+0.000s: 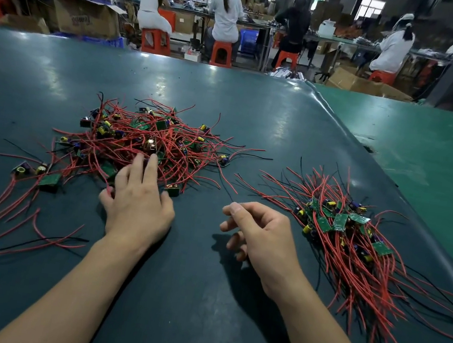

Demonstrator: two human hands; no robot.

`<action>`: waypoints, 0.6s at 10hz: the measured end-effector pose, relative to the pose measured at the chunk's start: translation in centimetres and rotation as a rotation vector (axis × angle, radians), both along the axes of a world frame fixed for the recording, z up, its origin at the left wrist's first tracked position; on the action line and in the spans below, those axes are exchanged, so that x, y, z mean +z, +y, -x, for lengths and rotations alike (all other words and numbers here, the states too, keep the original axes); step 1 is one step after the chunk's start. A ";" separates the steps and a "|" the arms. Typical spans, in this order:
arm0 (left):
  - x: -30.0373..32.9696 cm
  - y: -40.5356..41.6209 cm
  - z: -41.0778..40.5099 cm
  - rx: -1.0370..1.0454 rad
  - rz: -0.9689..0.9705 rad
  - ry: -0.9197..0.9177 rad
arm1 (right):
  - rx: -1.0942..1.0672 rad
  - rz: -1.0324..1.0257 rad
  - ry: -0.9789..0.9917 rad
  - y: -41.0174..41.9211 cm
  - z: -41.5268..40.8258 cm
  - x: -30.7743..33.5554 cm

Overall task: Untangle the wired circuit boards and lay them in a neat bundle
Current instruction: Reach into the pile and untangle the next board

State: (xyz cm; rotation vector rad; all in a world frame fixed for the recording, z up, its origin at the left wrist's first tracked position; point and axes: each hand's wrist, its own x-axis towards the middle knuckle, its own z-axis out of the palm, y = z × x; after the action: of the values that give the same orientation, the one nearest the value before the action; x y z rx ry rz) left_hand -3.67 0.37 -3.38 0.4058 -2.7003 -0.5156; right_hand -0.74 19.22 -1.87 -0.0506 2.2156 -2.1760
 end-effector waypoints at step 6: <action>1.2 0.1 -1.0 0.026 -0.170 0.686 | 0.004 0.000 0.005 0.0 0.1 -0.1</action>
State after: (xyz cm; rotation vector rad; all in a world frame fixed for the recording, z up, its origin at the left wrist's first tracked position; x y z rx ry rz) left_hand -2.70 0.43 -2.15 0.2452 -1.9981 -0.7233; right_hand -0.85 19.20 -1.93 -0.0605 2.2158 -2.1760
